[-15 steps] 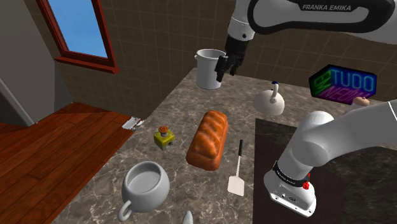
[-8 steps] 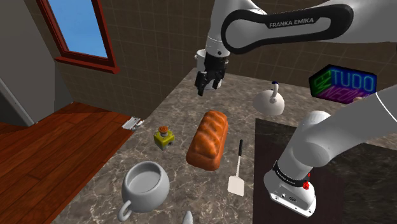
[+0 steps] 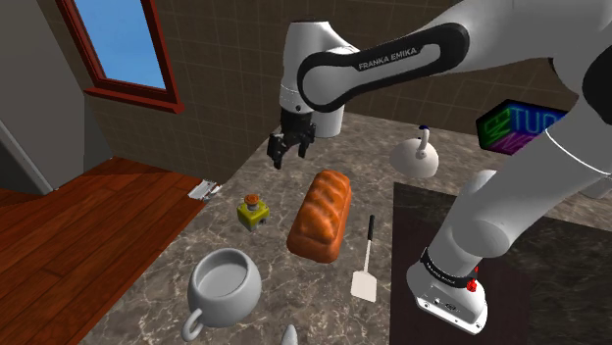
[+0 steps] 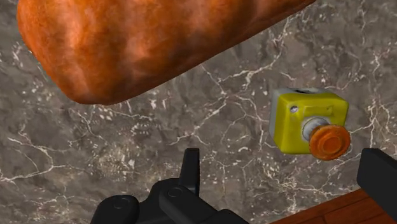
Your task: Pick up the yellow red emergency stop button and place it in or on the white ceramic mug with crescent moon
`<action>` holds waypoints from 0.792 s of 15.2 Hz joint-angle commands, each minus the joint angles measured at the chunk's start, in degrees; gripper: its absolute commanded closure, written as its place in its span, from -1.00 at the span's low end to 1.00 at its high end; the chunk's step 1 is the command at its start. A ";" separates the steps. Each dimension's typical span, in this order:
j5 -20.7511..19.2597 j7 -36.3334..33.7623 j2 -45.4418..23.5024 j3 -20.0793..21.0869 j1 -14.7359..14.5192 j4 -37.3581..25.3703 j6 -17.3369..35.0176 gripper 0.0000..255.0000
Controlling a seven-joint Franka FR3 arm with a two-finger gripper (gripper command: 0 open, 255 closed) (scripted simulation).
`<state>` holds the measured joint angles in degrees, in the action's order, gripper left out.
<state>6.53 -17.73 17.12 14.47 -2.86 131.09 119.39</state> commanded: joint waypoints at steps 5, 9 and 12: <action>-1.16 -5.41 -12.61 3.53 -1.26 -5.80 5.54 -1.00; -3.01 -9.02 -21.14 5.02 -2.53 -10.90 8.03 -1.00; -3.48 -9.36 -22.45 5.02 -2.74 -10.00 10.19 -1.00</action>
<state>3.29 -26.93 -4.57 19.48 -5.53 121.06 128.80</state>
